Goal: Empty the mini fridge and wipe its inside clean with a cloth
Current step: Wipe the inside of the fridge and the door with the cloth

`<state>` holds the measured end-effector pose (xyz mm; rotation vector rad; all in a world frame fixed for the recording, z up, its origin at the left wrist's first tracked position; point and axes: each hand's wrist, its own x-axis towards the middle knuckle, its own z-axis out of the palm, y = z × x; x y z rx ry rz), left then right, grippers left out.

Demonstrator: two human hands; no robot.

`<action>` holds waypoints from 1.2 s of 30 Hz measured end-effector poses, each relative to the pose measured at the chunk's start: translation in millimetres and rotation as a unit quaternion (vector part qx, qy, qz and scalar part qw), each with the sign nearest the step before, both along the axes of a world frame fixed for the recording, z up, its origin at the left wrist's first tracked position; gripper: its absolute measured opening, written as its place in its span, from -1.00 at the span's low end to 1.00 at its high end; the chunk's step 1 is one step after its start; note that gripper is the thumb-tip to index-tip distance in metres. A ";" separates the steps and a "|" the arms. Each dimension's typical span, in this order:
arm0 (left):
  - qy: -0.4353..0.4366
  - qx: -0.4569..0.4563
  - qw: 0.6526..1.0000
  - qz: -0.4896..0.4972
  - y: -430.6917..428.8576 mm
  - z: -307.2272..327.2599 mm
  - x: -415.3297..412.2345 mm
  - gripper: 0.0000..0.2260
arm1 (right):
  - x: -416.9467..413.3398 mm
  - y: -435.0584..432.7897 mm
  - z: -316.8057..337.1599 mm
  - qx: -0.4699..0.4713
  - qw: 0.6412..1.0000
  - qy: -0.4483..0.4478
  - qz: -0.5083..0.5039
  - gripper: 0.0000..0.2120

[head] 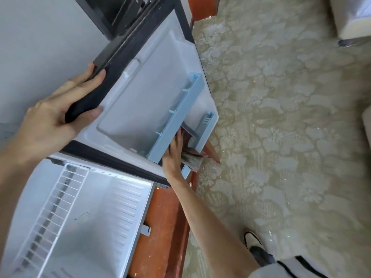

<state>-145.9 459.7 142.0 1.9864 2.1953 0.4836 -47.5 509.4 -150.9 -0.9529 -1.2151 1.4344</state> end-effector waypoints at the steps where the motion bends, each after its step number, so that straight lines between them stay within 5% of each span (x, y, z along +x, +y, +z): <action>1: 0.001 0.002 1.000 -0.004 -0.2 -0.2 1.2 -0.43 | -2.3 2.7 -7.1 0.007 0.999 -0.032 0.006 -0.46; 5: -0.002 0.021 1.000 -0.015 0.7 -3.6 2.7 -0.46 | 3.2 20.8 -20.7 0.018 0.994 -0.107 0.025 -0.30; 12: 0.001 0.027 1.000 -0.010 3.3 -7.1 1.0 -0.40 | 8.3 86.0 -6.7 -0.081 0.996 -0.026 0.000 -0.52; 22: 0.020 0.017 1.000 -0.012 0.9 0.4 5.2 -0.42 | 26.8 -20.5 -13.9 0.095 0.988 -0.006 0.120 -0.60; 30: 0.012 0.017 1.000 -0.009 1.2 1.2 10.3 -0.43 | 15.4 118.6 -20.0 0.076 0.988 -0.136 -0.025 -0.51; 36: 0.007 0.024 1.000 -0.003 3.9 -3.5 2.8 -0.39 | 0.7 22.2 -18.5 0.081 0.990 -0.113 0.030 -0.47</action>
